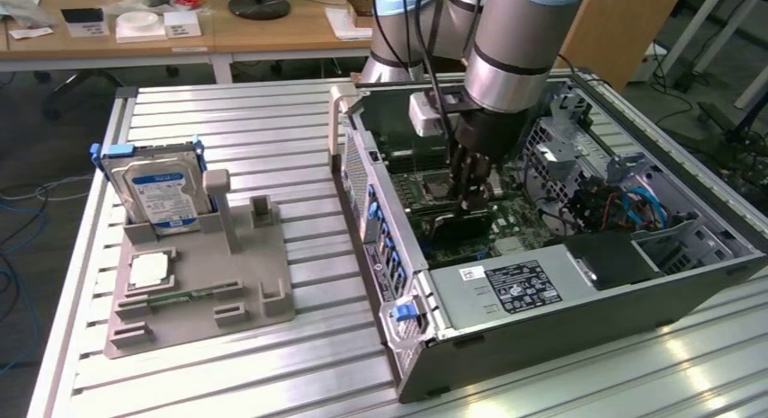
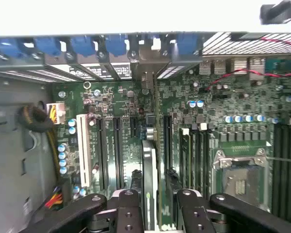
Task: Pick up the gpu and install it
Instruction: 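Insert the gpu into the slot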
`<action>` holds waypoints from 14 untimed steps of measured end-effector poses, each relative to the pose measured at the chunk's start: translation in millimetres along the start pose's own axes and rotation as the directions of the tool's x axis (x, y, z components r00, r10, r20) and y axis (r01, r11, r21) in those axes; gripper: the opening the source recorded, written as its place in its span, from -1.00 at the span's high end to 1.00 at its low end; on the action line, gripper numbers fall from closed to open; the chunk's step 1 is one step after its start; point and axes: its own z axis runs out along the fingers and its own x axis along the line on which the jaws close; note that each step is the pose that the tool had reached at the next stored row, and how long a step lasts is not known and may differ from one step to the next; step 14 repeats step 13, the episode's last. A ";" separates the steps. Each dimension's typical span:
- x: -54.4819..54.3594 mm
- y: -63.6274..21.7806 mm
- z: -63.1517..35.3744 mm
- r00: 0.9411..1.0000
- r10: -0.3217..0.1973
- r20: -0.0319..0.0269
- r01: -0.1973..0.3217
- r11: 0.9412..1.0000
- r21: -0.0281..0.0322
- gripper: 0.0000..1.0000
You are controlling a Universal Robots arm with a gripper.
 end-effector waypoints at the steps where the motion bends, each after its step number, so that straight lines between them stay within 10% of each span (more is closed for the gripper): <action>1: -0.5 -0.2 -9.5 1.000 0.000 0.000 0.000 1.000 0.002 0.32; 5: -0.5 -0.2 -9.6 1.000 0.000 0.001 0.000 1.000 0.002 0.79; 14: -0.5 -0.2 -9.6 1.000 0.000 0.005 0.000 1.000 0.002 0.79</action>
